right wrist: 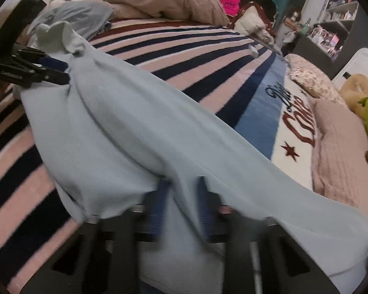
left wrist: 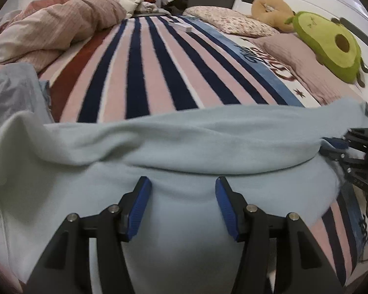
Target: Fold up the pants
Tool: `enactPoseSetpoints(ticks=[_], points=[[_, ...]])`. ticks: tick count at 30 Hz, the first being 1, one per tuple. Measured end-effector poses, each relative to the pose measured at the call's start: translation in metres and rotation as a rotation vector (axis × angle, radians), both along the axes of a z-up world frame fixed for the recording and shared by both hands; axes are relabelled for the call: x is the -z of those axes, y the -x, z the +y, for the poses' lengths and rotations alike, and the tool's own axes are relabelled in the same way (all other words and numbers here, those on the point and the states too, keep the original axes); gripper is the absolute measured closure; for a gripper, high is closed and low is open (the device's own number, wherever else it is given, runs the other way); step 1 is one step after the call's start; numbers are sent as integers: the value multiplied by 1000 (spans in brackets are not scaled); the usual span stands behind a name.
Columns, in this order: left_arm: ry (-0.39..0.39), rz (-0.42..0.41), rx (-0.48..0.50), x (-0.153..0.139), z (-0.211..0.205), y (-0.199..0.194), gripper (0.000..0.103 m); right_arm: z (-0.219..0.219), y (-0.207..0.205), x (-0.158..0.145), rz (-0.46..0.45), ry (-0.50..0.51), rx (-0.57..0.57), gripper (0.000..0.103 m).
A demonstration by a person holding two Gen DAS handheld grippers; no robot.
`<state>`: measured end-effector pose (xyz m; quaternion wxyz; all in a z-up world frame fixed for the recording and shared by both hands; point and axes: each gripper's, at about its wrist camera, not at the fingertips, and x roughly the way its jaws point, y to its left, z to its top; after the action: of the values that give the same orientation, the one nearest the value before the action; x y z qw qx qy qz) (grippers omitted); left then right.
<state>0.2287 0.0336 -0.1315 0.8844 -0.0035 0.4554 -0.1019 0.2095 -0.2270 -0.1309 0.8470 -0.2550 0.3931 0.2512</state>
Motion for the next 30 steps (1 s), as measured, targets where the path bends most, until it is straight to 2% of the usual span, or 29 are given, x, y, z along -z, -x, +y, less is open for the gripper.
enactPoseSetpoints(ticks=[1, 4, 7, 10, 13, 17, 19, 21, 22, 23, 27, 30], points=[[-10, -5, -7, -1, 2, -3, 52, 1, -1, -2, -18, 6, 8, 99], [-58, -11, -46, 1, 12, -15, 52, 1, -12, -14, -110, 25, 65, 101], [-76, -10, -81, 5, 24, -26, 52, -3, -30, -21, -98, -4, 89, 102], [-156, -58, -148, 3, 36, -36, 52, -1, -42, -24, -142, 19, 112, 102], [-228, -100, -255, 0, 55, -49, 52, 2, -56, -26, -143, 0, 123, 102], [-193, -110, -291, -5, 70, -49, 52, 8, -68, -24, -207, 37, 170, 102], [-169, -123, -264, -12, 65, -40, 51, 6, -71, -25, -192, 23, 178, 102], [-125, -142, -218, -25, 53, -28, 44, 0, -68, -29, -163, -12, 180, 92], [-96, -153, -186, -32, 46, -20, 42, -5, -64, -32, -156, -27, 181, 74], [-74, -161, -159, -38, 39, -14, 42, -11, -59, -37, -156, -39, 183, 62], [-48, -187, -82, -60, 5, 8, 42, -48, -29, -56, -164, -15, 213, 59], [-30, -190, -32, -69, -20, 24, 41, -88, -1, -75, -195, -5, 267, 52]])
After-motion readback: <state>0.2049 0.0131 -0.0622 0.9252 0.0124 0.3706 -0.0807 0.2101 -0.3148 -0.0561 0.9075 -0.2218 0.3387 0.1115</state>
